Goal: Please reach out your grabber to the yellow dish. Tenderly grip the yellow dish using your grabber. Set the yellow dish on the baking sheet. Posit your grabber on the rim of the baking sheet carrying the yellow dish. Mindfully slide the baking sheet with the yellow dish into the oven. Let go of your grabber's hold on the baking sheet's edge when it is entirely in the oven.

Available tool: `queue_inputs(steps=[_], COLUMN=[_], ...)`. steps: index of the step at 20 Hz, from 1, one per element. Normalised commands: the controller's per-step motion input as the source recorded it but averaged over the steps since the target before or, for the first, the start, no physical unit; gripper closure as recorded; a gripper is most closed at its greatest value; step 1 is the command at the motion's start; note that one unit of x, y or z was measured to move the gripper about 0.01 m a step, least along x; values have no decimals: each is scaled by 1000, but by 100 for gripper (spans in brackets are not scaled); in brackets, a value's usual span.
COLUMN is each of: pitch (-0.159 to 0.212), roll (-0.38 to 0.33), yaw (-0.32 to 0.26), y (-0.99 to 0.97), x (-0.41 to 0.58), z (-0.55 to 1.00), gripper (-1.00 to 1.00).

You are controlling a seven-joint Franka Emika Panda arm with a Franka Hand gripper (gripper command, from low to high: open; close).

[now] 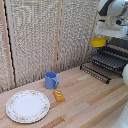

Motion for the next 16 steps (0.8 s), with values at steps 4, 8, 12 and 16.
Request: queue_inputs(steps=[4, 8, 12, 16], pitch=[0, 13, 14, -1], roll=[73, 55, 35, 36], yaw=[-7, -5, 0, -27], y=[-814, -700, -363, -325], x=[0, 8, 152, 303], z=[-83, -127, -211, -139], gripper=[100, 100, 100, 100])
